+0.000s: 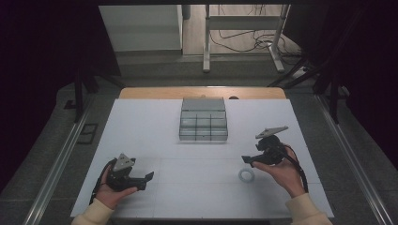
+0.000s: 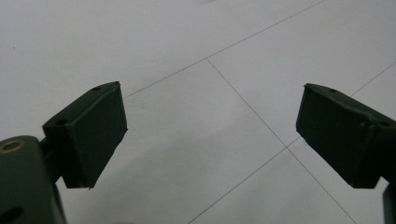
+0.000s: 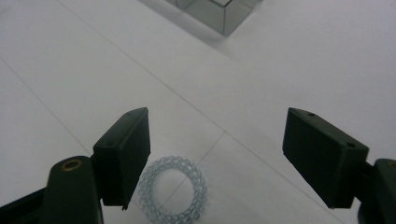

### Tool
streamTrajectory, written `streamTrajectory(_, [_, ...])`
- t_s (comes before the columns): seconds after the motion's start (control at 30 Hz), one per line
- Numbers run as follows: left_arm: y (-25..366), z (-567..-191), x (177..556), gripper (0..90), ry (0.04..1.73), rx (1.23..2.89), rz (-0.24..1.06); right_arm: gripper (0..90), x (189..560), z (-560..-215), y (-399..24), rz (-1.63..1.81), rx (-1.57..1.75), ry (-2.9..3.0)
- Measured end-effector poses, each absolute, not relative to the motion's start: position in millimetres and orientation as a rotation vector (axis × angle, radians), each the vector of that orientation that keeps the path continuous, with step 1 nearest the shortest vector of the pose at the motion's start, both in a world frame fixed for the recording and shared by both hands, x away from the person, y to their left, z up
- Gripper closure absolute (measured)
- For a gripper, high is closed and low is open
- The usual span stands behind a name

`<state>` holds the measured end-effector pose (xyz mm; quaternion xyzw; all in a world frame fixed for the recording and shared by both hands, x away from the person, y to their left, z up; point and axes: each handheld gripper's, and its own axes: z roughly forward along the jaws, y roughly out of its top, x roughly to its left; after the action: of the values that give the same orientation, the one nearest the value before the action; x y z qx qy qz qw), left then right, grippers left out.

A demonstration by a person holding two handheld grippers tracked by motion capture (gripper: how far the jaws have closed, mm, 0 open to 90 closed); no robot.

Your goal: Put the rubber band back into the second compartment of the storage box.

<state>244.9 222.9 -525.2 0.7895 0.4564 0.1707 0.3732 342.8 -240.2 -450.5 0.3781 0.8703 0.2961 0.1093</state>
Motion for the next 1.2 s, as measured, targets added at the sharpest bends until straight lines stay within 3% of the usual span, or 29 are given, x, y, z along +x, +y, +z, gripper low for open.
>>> streamTrajectory(0.7, [221, -527, 245, 9.2, 1.163, 2.037, 0.427, 30.6, 336, -475, -237, 0.688, 1.108, 2.681])
streamTrajectory(1.2, [221, -527, 245, 9.2, 1.160, 2.040, 0.427, 44.4, 335, -491, -235, 0.587, 1.104, 2.728])
